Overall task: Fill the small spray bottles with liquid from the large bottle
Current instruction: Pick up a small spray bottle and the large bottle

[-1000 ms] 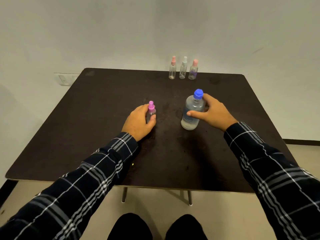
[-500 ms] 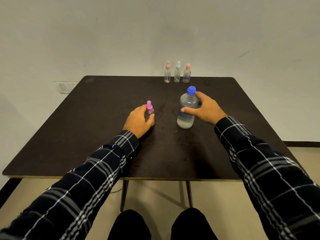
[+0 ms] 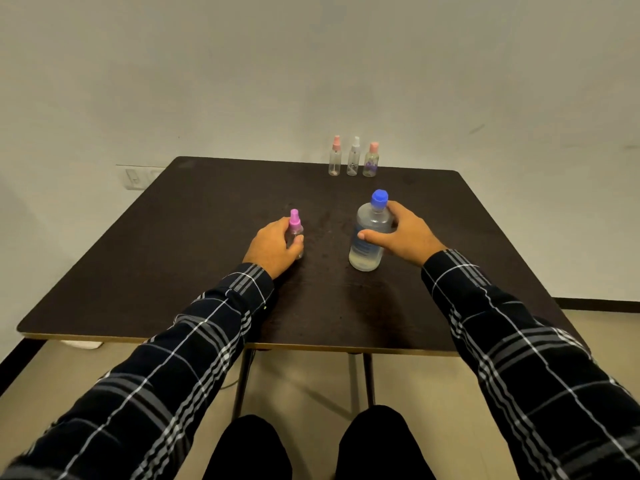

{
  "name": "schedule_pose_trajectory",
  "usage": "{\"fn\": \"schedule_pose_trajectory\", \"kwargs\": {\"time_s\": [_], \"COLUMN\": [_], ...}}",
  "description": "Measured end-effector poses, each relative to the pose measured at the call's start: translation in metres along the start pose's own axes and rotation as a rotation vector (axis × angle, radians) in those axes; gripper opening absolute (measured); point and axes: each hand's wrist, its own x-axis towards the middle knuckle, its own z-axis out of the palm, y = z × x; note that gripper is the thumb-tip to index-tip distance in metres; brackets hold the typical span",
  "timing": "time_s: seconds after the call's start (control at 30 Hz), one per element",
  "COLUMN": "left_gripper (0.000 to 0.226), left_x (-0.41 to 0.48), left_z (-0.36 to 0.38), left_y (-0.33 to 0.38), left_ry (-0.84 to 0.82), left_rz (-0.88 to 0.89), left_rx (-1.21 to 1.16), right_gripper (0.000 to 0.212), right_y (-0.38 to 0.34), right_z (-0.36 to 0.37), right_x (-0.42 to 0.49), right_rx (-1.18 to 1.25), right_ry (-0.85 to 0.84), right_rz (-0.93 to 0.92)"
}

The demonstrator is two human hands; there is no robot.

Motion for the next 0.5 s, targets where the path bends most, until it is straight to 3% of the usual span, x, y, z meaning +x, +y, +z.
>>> {"fn": "schedule_pose_trajectory", "kwargs": {"time_s": [0.5], "left_gripper": [0.019], "left_x": [-0.015], "left_z": [0.000], "left_y": [0.001], "left_ry": [0.002], "left_rz": [-0.032], "left_rx": [0.029], "right_gripper": [0.075], "right_y": [0.005], "right_z": [0.001], "right_x": [0.001], "right_rx": [0.044], "right_ry": [-0.048], "right_rz": [0.014]}}
